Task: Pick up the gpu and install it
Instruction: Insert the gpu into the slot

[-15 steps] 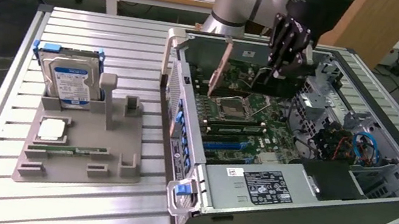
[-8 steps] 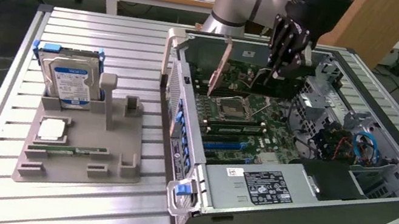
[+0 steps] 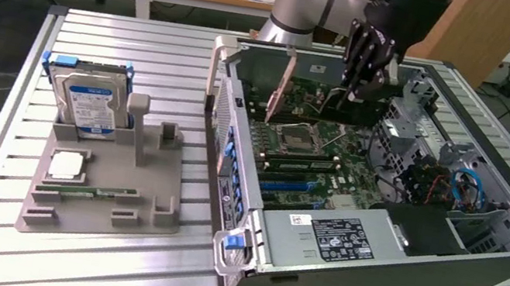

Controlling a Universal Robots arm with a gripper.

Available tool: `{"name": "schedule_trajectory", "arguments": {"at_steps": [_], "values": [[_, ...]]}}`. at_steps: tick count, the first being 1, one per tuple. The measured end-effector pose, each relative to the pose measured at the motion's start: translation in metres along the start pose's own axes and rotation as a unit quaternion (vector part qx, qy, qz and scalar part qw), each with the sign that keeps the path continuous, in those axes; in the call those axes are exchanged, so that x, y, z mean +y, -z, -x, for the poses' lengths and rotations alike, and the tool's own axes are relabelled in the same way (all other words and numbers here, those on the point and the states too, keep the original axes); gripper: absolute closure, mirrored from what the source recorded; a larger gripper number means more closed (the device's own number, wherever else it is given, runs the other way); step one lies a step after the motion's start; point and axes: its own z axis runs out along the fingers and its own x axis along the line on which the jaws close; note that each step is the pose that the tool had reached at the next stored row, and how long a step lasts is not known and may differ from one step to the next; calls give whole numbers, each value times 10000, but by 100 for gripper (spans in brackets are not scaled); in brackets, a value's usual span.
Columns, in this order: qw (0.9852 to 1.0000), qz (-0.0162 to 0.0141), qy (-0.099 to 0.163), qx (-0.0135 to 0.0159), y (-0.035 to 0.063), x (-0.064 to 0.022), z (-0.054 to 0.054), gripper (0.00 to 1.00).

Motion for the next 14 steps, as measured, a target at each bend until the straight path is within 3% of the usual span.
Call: {"name": "schedule_trajectory", "arguments": {"at_steps": [9,14], "values": [[10000,-2,0,-4,-34,-1,-1,74],[10000,-14,17,-4,-121,-15,-2,74]]}}
